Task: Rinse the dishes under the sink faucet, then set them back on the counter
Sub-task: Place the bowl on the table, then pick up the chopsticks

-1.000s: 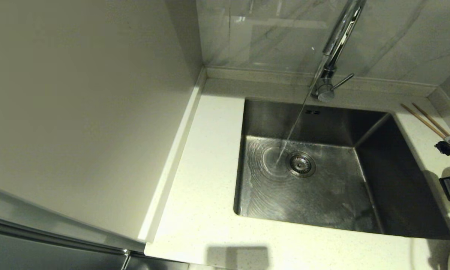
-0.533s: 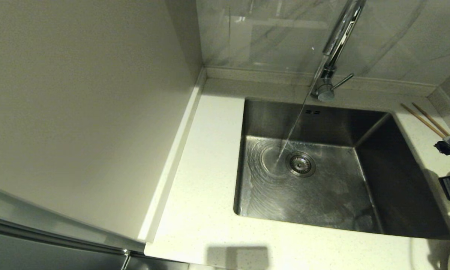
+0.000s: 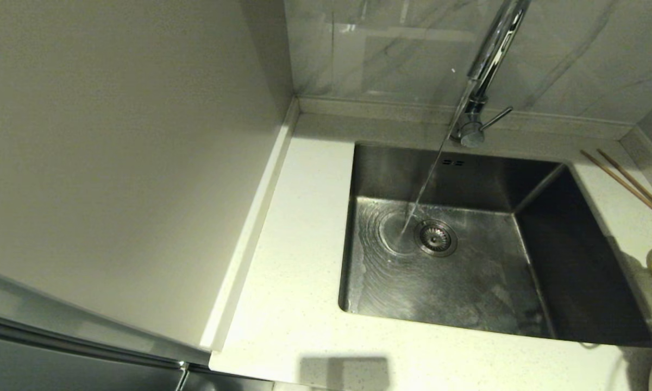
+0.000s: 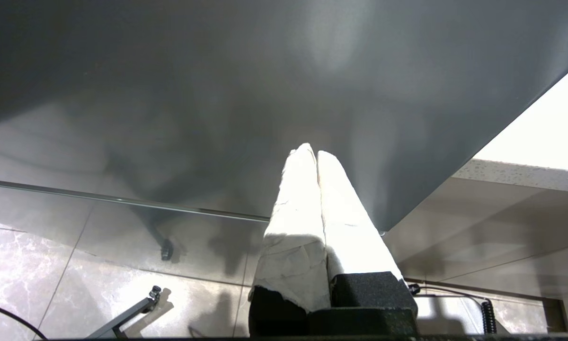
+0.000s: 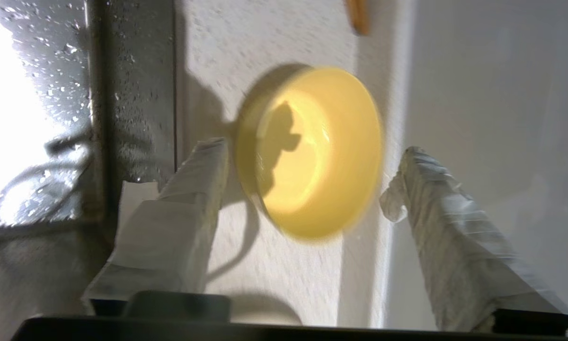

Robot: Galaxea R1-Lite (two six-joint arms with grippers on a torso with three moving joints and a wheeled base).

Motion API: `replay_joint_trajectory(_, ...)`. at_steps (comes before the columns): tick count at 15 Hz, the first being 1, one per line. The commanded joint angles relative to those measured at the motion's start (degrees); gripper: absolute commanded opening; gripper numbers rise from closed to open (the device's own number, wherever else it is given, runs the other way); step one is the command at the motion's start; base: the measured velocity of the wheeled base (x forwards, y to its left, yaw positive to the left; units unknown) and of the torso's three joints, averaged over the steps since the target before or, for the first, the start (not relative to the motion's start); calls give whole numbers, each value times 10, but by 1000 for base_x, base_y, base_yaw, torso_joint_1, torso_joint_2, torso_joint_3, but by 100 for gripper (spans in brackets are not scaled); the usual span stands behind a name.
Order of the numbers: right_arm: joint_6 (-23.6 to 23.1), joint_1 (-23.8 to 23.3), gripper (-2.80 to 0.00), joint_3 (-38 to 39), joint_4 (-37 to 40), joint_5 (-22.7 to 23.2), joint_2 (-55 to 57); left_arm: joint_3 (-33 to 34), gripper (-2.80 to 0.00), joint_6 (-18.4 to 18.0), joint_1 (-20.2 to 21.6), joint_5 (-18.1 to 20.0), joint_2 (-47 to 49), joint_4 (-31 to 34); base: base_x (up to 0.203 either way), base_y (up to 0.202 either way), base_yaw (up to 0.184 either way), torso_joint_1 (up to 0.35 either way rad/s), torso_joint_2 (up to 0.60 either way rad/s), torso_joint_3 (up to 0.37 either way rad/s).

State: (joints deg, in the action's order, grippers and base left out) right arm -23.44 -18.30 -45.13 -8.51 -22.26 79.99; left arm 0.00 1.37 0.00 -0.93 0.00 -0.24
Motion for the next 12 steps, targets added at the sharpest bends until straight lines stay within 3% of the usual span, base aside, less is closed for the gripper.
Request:
replay_joint_trajectory(1,43,3,0,2,48,-1,-81,0,-280,0,0,0,-1,0,0,0,0,0,0,0)
replay_joint_trajectory(4,116,24,0,5,70,-9,-114,0,-280,0,0,0,-1,0,0,0,0,0,0,0)
replay_joint_trajectory(6,160,65,0,-5,90,-10,-133,0,-280,0,0,0,-1,0,0,0,0,0,0,0)
replay_joint_trajectory(9,280,113,0,-74,189,-7,-140,0,-280,0,0,0,-1,0,0,0,0,0,0,0)
replay_joint_trajectory(12,338,129,0,-202,357,-2,-108,0,-280,0,0,0,-1,0,0,0,0,0,0,0)
